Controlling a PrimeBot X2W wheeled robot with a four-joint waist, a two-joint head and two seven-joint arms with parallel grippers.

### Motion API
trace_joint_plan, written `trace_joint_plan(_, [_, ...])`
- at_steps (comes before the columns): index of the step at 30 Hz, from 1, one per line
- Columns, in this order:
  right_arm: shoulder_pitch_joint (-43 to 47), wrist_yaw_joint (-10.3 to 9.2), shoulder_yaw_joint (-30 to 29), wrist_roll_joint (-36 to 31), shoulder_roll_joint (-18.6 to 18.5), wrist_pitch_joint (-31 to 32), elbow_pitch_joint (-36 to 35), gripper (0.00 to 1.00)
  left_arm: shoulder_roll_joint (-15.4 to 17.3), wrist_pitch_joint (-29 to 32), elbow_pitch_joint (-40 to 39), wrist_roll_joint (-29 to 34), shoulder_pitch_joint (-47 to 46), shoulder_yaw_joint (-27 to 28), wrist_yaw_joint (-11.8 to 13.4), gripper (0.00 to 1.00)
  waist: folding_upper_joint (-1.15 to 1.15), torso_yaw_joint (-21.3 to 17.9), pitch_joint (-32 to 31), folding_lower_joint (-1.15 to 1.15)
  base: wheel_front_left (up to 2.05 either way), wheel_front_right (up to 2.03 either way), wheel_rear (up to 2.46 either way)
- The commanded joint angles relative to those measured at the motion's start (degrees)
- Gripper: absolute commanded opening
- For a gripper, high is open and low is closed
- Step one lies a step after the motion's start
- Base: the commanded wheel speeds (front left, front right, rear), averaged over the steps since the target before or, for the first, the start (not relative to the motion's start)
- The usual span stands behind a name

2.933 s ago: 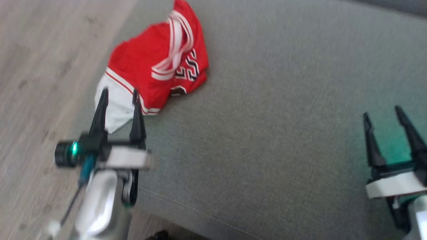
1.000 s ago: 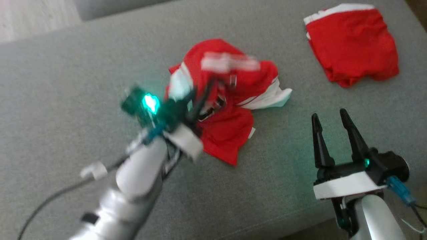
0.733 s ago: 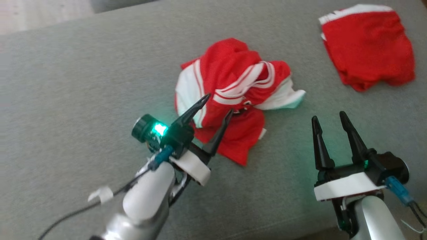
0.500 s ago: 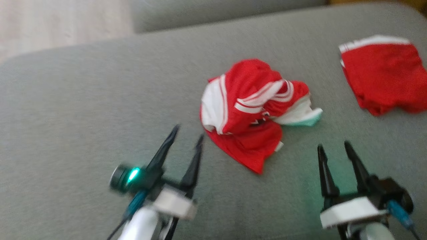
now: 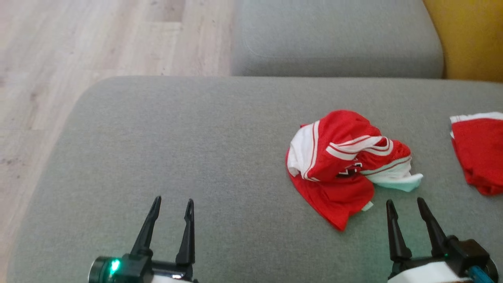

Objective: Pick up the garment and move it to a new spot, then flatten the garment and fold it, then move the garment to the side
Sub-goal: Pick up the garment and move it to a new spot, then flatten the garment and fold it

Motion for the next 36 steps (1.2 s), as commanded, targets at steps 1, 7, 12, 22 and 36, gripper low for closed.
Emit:
trace_joint_plan(1, [-0.91, 0.39, 1.01, 0.67, -0.35, -0.22, -1.99, 1.00, -0.14, -0.29, -2.33, 0.47, -1.69, 2.33, 0.39, 1.00, 0.00, 1.13, -1.11, 0.01, 0.00, 0.00, 0.00])
trace_joint_plan(7, [-0.26, 0.39, 1.16, 1.32, -0.35, -0.22, -1.97, 1.00, -0.14, -0.29, -1.89, 0.87, -0.84, 3.03, 0.13, 1.00, 0.00, 1.32, -1.85, 0.01, 0.00, 0.00, 0.00])
trace_joint_plan(12, [0.09, 0.39, 1.33, 1.47, -0.35, -0.22, -1.96, 1.00, -0.14, -0.29, -1.24, 1.05, -0.60, 3.28, -0.09, 1.00, 0.00, 0.78, -2.43, 0.01, 0.00, 0.00, 0.00])
trace_joint_plan(22, [1.27, 0.39, 1.84, 0.96, -0.35, -0.22, -2.02, 1.00, -0.15, -0.29, 0.70, 0.69, -0.15, 2.68, -1.17, 1.00, 0.00, -0.73, -3.15, 0.01, 0.00, 0.00, 0.00])
trace_joint_plan(36, [-2.20, 0.39, 5.46, -0.97, -1.47, -0.22, -2.48, 1.00, -0.15, -0.29, 17.72, -1.87, -19.34, -11.44, -4.51, 1.00, 0.00, -14.09, 4.95, 0.01, 0.00, 0.00, 0.00])
